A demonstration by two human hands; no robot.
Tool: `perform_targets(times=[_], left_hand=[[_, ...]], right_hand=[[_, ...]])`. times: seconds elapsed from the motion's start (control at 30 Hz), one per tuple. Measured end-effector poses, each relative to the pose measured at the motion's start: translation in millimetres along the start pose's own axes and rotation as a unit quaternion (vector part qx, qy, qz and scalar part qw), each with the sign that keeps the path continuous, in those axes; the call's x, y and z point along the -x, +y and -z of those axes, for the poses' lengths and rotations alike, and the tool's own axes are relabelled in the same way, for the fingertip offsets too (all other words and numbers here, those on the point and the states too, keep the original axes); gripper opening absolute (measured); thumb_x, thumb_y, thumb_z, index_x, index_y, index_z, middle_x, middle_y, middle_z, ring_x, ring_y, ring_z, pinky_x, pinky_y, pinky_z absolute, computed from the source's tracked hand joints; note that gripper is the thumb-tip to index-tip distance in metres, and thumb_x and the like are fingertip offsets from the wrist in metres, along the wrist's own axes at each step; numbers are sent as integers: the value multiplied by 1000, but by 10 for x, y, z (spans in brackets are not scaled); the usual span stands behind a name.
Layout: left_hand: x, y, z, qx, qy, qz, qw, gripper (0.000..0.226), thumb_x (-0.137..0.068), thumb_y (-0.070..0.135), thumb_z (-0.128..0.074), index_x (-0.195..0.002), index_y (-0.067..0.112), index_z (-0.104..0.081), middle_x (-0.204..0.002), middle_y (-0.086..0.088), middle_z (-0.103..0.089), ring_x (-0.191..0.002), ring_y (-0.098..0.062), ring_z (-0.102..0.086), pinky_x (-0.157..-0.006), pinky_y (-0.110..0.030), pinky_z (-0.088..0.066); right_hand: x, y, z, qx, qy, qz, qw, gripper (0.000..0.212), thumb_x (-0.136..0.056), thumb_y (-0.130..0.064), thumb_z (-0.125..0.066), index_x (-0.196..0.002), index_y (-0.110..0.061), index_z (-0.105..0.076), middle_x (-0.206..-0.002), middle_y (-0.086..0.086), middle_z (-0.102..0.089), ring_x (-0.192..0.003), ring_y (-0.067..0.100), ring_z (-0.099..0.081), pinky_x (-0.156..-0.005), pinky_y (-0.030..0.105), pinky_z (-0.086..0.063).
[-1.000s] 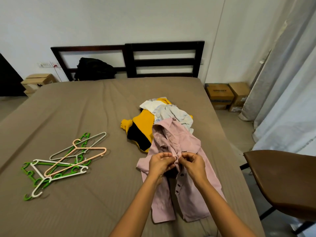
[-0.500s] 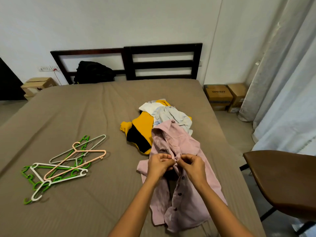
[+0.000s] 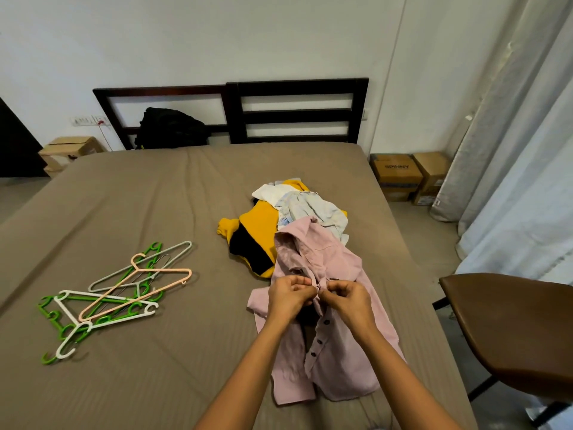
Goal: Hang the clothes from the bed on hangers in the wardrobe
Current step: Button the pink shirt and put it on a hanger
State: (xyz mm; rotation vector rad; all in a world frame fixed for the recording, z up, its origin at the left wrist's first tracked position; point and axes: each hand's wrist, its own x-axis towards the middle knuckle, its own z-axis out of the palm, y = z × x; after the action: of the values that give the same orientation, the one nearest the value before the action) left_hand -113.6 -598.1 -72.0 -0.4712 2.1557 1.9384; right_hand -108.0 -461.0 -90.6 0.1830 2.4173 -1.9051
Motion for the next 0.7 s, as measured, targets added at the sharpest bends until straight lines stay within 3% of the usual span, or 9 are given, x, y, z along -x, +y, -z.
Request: perform_targets(times=[0.13, 0.4, 0.53, 0.7], left_hand=[[8, -20, 9, 7, -25, 3, 1000, 14, -79, 1, -71, -78, 12, -63, -65, -2, -65, -49, -3, -60, -52, -17, -48], [-8, -21, -20, 13, -16, 21, 1000, 12, -80, 0, -69, -79, 9, -63, -69, -4, -67, -50, -3, -61, -54, -17, -51], [-22, -26, -10, -7, -6, 42, 999, 10, -76, 2, -73, -84, 4, -66, -70, -6, -67, -55, -10, -61, -56, -20, -52], [-1, -43, 16, -61, 8, 9, 998, 10, -72, 4, -75, -79, 4, -68, -66, -6, -68, -57, -16, -61, -57, -25, -55]], right_hand=[[-11, -30, 55, -12, -25, -36, 999, 7, -77, -3, -71, -73, -7, -75, -65, 3, -71, -57, 5, -63, -55, 18, -46], [25, -33, 48, 18, -7, -23, 1000, 8, -77, -10, -72, -69, -12, -74, -64, 3, -70, -61, 12, -64, -59, 27, -50], [56, -39, 45, 74, -7, 15, 997, 19, -74, -8, -73, -63, -23, -71, -63, -8, -68, -60, 5, -62, -61, 25, -51], [104, -33, 49, 68, -44, 39, 996, 19, -82, -2, -58, -69, -5, -72, -62, 5, -68, -56, 17, -64, -61, 35, -57]])
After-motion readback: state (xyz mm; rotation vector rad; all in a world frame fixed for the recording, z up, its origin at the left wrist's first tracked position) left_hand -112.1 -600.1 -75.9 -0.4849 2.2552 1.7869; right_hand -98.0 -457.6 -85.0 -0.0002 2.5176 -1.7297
